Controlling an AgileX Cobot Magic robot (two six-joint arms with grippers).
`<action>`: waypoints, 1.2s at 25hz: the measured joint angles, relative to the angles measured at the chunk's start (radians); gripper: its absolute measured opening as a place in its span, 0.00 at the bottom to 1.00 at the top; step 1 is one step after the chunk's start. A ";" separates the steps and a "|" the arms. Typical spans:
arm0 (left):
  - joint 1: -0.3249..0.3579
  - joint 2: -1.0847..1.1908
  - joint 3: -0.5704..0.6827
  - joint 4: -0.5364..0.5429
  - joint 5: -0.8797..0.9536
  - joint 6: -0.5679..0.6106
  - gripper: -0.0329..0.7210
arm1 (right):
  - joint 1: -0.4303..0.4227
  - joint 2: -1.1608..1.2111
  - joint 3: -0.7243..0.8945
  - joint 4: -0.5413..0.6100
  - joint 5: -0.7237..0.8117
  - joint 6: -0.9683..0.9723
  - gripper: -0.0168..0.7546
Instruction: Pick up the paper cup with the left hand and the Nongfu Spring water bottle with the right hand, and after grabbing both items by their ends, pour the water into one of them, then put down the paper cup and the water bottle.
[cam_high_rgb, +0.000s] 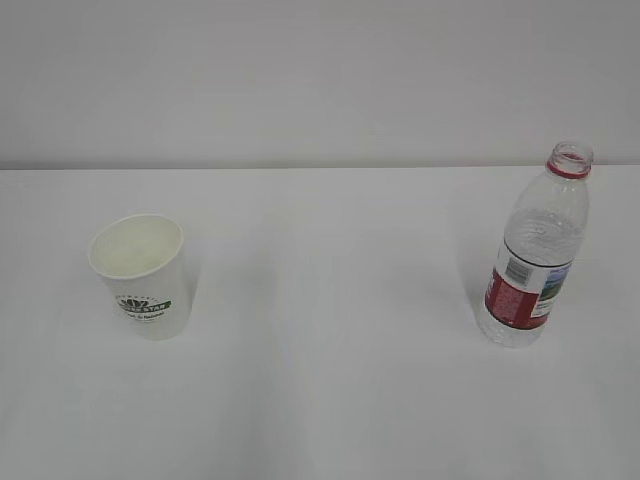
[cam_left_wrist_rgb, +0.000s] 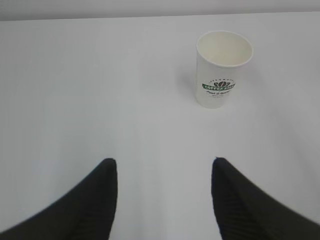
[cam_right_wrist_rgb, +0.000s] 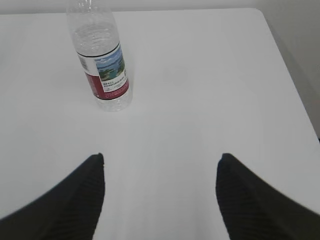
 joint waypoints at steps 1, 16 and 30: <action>0.000 0.000 0.000 0.000 0.000 0.000 0.61 | 0.000 0.000 0.000 0.000 0.000 0.000 0.71; 0.000 0.000 0.000 0.000 0.000 0.000 0.59 | 0.000 0.000 0.000 0.004 -0.006 0.000 0.71; 0.000 0.000 -0.025 -0.048 -0.147 0.000 0.59 | 0.000 0.000 -0.008 0.028 -0.053 0.000 0.71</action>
